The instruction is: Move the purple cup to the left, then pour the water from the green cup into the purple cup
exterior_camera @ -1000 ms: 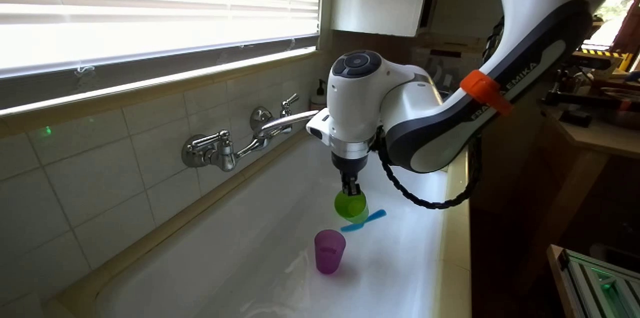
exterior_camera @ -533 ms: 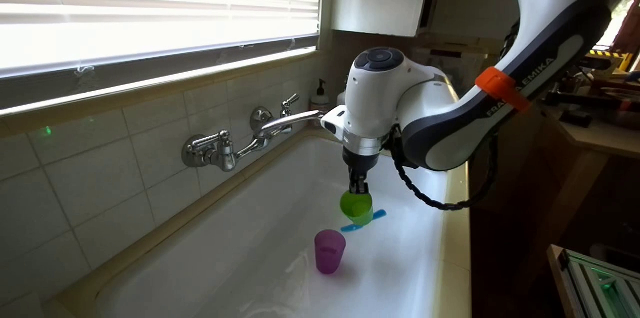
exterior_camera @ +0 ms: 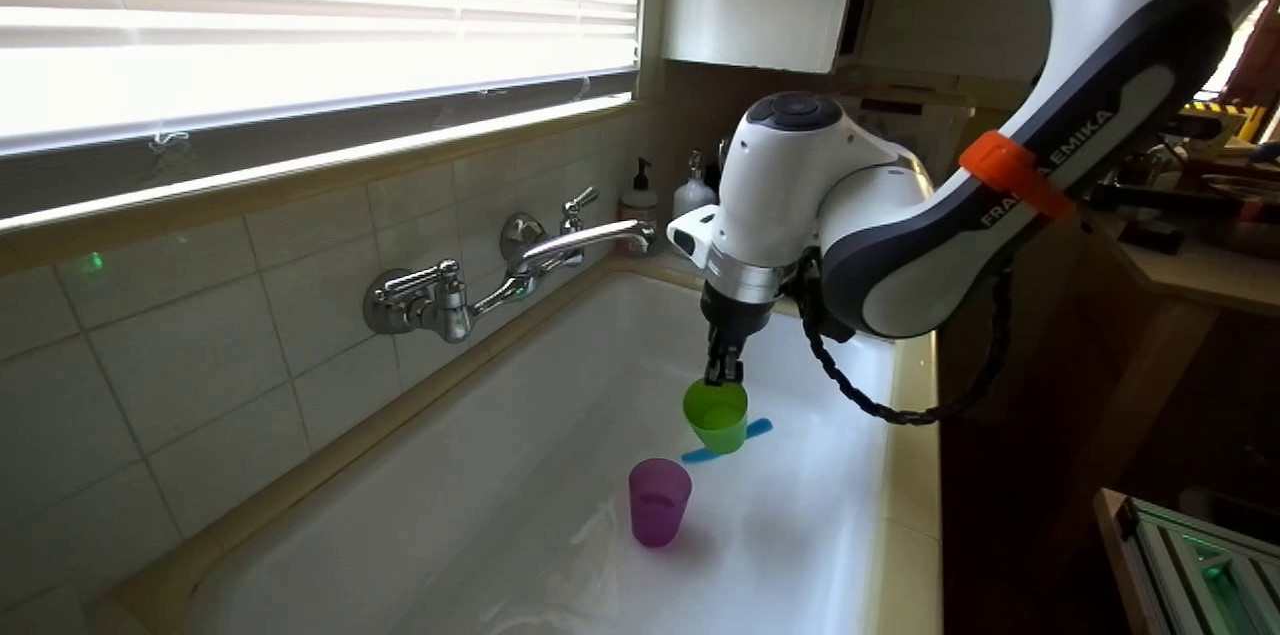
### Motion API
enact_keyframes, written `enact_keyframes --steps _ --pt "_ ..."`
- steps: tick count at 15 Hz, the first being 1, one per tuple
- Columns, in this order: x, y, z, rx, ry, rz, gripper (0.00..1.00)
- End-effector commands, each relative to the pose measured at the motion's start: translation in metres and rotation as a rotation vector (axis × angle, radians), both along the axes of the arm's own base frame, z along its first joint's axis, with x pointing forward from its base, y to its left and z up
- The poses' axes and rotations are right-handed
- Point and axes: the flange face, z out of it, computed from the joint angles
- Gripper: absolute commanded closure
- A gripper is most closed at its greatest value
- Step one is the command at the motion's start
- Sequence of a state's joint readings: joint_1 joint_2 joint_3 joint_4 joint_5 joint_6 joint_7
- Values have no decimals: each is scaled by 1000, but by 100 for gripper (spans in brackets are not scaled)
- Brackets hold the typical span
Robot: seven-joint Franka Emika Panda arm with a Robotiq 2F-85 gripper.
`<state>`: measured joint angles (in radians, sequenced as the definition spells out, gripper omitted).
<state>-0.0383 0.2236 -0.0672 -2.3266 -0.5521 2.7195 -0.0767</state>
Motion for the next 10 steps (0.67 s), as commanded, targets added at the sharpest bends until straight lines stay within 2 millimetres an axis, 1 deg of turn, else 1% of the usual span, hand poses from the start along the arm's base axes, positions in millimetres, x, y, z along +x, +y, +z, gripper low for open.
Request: enact_keyframes --steps 1,6,10 --pt "-15 -8 3 57 -54 -37 99" --pt "-25 -23 2 108 -106 -93 99" --pt "-29 -37 -4 137 -139 -150 99"
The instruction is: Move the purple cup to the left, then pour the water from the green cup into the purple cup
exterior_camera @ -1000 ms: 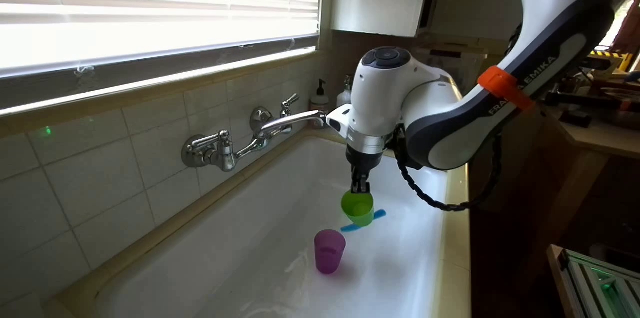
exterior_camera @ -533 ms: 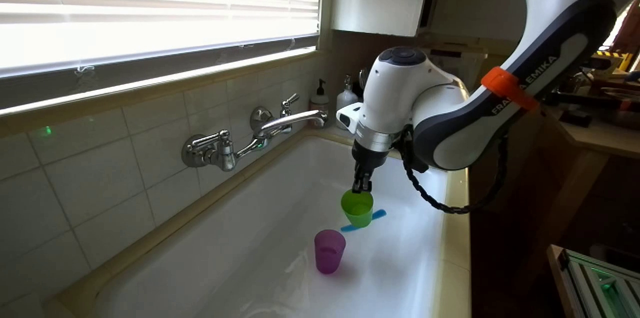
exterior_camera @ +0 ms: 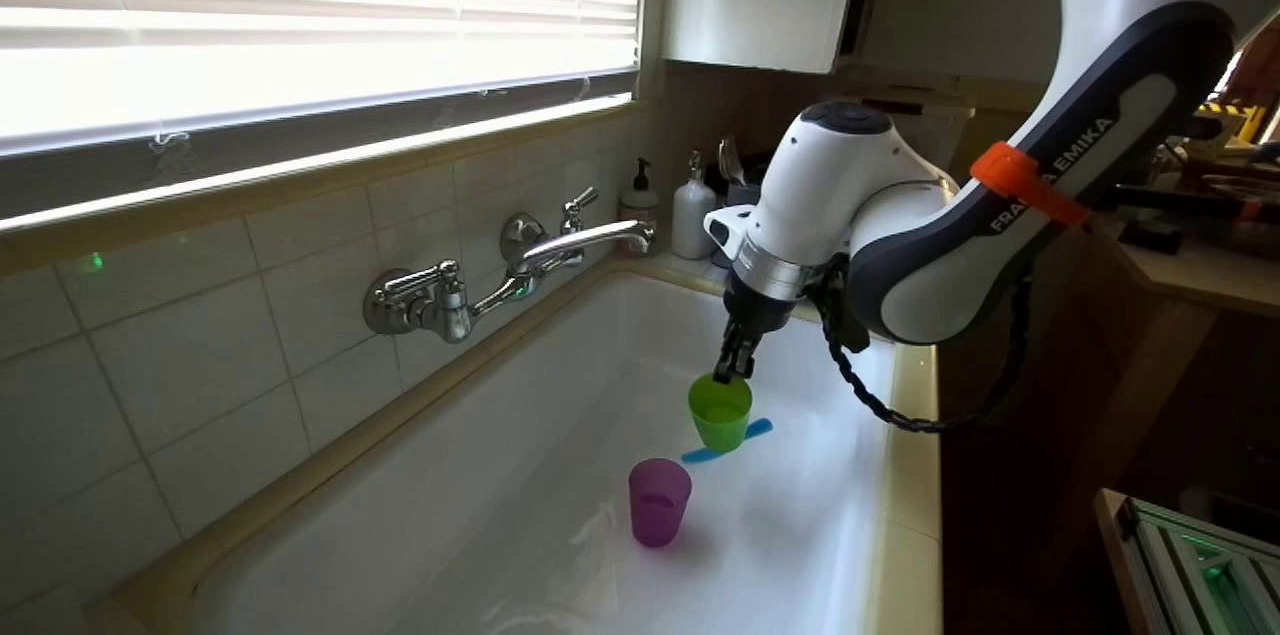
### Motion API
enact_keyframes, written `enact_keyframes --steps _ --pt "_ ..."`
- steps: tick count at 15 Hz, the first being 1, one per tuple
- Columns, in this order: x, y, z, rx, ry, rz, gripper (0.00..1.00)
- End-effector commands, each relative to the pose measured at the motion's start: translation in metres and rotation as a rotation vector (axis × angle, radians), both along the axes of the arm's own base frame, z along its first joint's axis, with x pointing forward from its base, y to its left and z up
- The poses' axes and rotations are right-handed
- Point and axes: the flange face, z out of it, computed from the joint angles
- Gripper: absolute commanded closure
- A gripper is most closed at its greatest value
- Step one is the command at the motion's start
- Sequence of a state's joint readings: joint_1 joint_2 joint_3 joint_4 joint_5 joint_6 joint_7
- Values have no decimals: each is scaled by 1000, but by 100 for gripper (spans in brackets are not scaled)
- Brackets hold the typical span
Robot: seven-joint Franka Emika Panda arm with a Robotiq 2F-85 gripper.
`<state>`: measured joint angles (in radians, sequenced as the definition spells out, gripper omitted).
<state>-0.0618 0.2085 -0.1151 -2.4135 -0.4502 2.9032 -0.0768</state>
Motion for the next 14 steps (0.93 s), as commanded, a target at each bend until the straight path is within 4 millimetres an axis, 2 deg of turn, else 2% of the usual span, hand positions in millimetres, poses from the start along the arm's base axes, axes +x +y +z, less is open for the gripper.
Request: enact_keyframes --steps 1,6,14 --pt "-11 -13 -1 40 -37 -55 99" --pt "-13 -31 -7 91 -85 -138 99" --pt "-8 -57 -34 168 -160 -271 99"
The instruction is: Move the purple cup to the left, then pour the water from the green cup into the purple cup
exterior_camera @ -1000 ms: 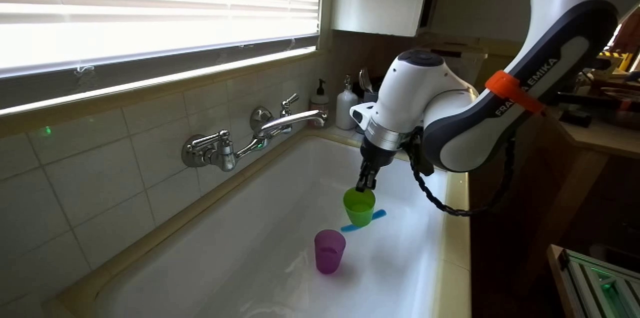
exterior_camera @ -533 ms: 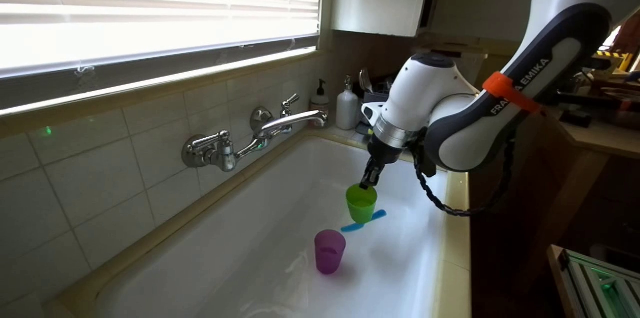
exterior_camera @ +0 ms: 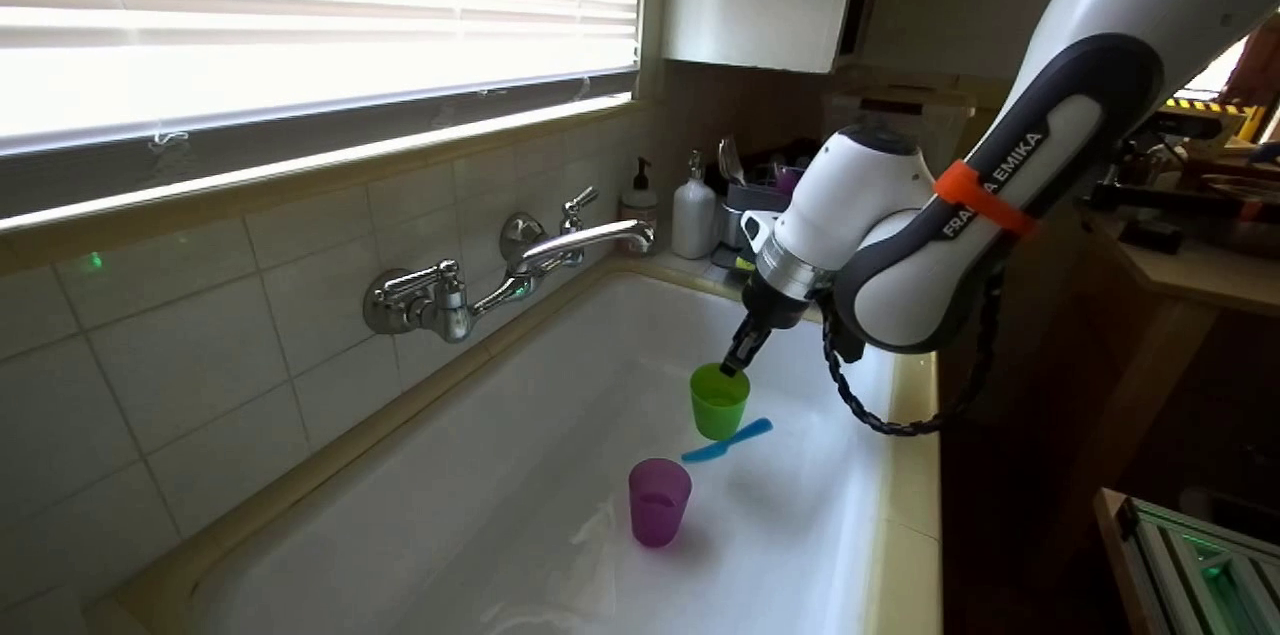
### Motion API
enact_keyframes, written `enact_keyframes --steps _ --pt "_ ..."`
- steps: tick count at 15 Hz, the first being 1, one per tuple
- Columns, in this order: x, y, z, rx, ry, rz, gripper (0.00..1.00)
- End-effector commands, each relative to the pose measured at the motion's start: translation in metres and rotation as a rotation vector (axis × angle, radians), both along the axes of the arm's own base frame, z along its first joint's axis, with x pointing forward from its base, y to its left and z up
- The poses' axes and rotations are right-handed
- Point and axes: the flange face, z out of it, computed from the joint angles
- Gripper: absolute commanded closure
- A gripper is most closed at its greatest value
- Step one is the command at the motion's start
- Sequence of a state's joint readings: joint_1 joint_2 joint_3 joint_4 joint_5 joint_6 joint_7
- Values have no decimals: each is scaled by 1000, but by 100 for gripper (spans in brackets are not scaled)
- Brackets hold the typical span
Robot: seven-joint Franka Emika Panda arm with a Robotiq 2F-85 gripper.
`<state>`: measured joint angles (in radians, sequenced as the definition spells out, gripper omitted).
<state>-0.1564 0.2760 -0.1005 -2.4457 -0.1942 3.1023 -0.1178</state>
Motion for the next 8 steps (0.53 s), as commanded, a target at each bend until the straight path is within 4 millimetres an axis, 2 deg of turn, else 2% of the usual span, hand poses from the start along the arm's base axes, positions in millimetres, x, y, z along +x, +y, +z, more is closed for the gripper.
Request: enact_keyframes --steps 1,8 --pt "3 -8 -18 44 -49 -50 99" --pt "14 -29 -46 108 -86 -120 99"
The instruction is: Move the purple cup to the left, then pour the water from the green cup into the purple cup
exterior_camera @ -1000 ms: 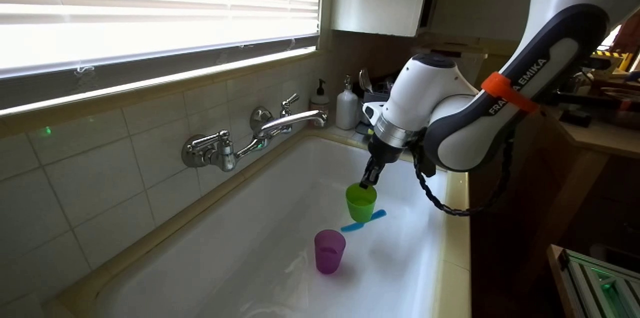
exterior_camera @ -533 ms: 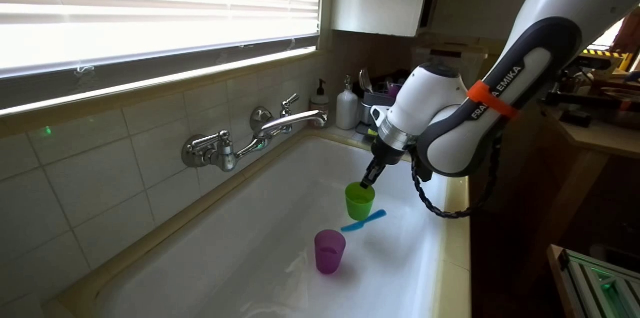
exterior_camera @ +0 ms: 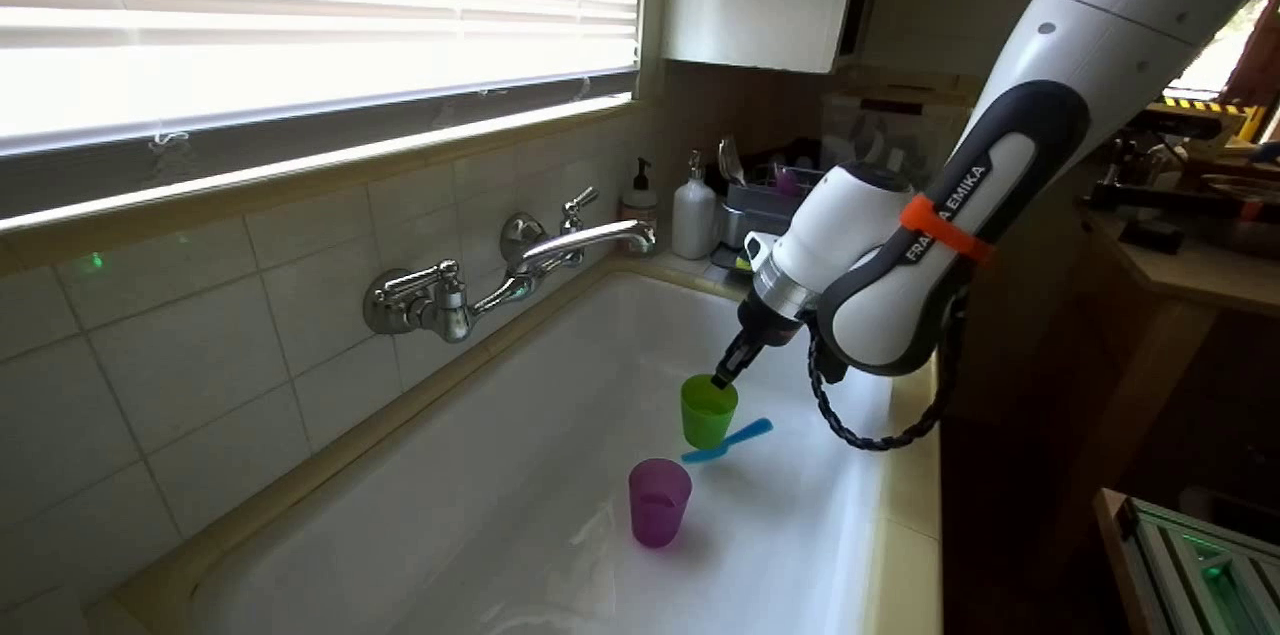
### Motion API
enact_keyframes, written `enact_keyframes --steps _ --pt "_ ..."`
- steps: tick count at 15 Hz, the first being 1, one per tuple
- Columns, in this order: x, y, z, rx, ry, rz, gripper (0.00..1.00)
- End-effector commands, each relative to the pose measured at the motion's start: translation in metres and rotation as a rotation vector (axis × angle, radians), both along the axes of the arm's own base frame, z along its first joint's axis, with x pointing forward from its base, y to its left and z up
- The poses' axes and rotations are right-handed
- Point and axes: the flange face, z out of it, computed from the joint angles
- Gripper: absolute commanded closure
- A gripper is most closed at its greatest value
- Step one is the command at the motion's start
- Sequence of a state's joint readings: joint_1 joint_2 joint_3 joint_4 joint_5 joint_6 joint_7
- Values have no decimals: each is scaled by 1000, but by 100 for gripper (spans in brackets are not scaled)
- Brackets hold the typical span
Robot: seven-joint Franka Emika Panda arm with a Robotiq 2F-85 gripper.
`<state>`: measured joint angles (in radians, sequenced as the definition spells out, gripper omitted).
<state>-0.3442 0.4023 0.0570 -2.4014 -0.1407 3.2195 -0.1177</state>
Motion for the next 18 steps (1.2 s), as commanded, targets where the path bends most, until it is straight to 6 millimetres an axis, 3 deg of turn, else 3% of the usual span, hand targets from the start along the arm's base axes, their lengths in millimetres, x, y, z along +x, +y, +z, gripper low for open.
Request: enact_keyframes --steps 1,7,18 --pt "11 -13 -14 43 -29 -48 99" --pt "21 -27 -32 92 -21 -88 99" --pt "28 -34 -53 141 -5 -109 99"
